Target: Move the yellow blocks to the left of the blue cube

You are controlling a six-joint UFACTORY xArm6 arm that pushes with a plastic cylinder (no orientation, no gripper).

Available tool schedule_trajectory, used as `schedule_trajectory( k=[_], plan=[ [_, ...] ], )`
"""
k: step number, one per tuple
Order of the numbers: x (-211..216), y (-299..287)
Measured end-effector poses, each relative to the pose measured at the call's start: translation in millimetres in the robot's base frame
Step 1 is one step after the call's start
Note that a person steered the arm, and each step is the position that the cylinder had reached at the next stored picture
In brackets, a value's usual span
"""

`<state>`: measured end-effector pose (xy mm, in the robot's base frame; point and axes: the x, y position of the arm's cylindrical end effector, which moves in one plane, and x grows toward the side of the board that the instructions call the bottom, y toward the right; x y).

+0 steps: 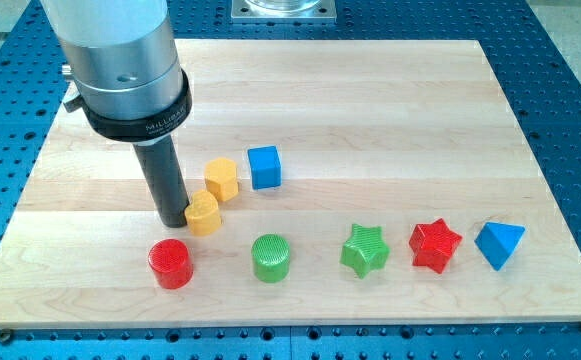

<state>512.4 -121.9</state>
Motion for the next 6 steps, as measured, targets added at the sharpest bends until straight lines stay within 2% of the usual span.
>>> schedule_trajectory(
  k=[2, 3, 4, 5, 6],
  plan=[
    [13, -9],
    [36, -25],
    [38, 12],
    [3, 62],
    [0, 72]
  ],
)
